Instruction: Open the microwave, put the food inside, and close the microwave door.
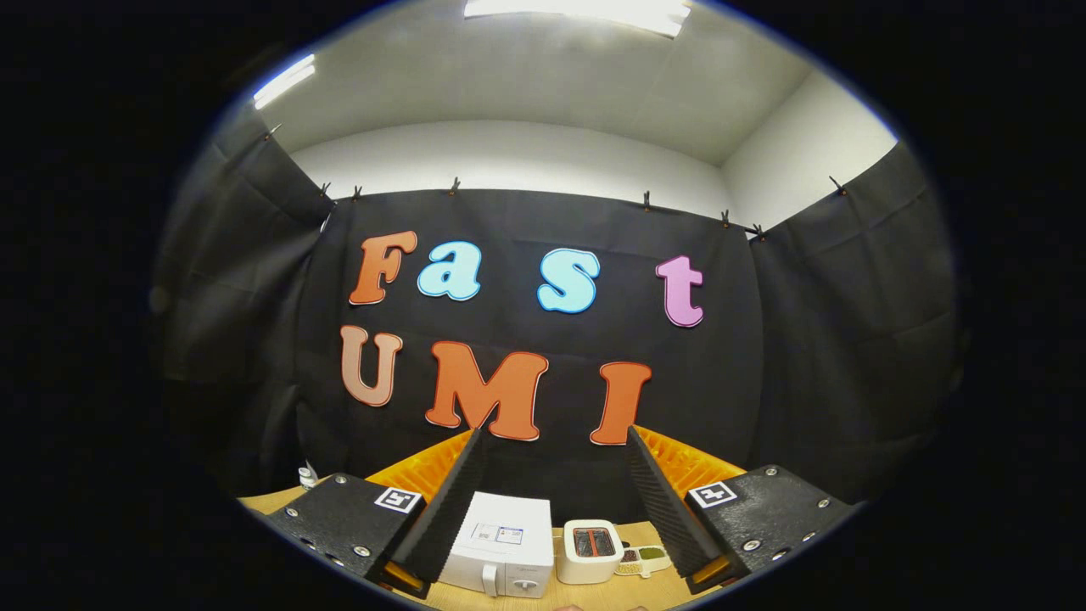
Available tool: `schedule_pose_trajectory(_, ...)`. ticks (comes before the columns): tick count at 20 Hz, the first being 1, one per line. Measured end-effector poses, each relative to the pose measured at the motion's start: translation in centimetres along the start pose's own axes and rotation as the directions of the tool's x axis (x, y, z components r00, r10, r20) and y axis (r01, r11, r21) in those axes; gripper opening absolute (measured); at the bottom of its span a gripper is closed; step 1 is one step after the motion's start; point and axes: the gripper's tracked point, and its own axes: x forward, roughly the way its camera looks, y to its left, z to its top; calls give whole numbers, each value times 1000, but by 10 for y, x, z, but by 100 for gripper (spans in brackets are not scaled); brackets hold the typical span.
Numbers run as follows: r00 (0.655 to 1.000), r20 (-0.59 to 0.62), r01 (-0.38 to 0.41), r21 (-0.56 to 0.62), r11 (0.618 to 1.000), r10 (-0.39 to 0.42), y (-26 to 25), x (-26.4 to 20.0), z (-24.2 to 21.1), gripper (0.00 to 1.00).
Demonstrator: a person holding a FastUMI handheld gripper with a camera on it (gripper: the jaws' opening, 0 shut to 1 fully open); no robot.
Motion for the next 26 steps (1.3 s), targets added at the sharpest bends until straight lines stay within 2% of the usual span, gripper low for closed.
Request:
schedule_pose_trajectory(6, 996, -87, -26, 20, 999, 28, 11, 3, -68, 99)
schedule_pose_trajectory(11, 984, -74, -154, 125, 980, 164, 62, 1, -129, 99)
schedule_pose_trajectory(14, 970, -157, -173, 105, 979, 188, 82, 3, -187, 99)
schedule_pose_trajectory(19, 935, -285, -166, 166, 972, 209, 108, 6, -272, 99)
schedule_pose_trajectory(22, 915, -351, -155, 153, 976, 200, 115, 13, -315, 99)
schedule_pose_trajectory(26, 883, -436, -108, 174, 979, 175, 111, 24, -369, 98)
